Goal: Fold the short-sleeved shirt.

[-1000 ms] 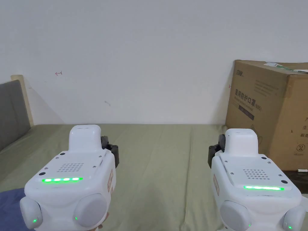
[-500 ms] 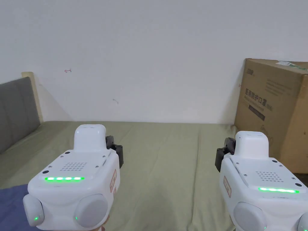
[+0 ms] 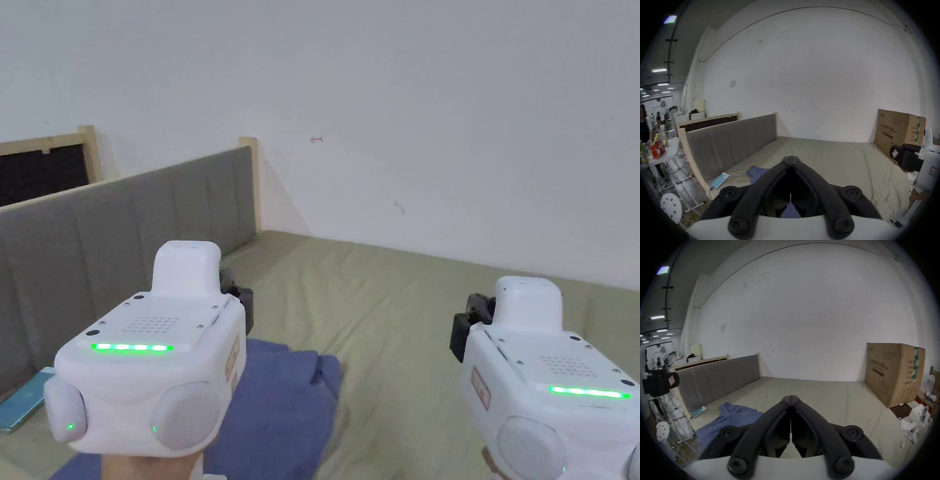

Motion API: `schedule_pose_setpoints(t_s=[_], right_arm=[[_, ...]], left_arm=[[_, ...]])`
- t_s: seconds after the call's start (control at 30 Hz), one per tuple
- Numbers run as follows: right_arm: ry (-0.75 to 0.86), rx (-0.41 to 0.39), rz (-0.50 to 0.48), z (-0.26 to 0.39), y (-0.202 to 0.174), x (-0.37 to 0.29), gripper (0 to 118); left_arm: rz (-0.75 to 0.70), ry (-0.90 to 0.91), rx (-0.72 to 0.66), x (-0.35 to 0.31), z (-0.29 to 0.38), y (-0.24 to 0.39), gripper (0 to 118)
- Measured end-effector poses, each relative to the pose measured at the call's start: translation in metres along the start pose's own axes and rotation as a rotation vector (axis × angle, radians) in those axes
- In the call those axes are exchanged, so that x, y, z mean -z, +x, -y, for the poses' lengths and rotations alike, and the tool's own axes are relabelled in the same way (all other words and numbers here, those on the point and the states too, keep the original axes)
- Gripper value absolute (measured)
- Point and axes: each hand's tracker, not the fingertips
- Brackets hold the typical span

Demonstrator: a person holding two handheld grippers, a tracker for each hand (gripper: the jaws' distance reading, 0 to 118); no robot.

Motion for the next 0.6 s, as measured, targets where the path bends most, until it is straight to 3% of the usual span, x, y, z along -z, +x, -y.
schedule_pose_setpoints(t_s=[0.17,0.33,0.6], right_arm=[[-0.019,-0.018,-0.086,0.003,-0.034,0.012,0],[-0.053,-0.009,-0.123,0.011,-0.042,0.021,0],[-0.157,-0.017,-0.103,0.044,-0.028,0.042,0]], left_arm=[[-0.08,-0.035,-0.017,-0.002,0.004,-0.027,0],[-0.092,-0.128,-0.023,0.022,0.016,-0.034,0],[0.061,-0.495,-0.118,0.141,0.093,-0.025,0]])
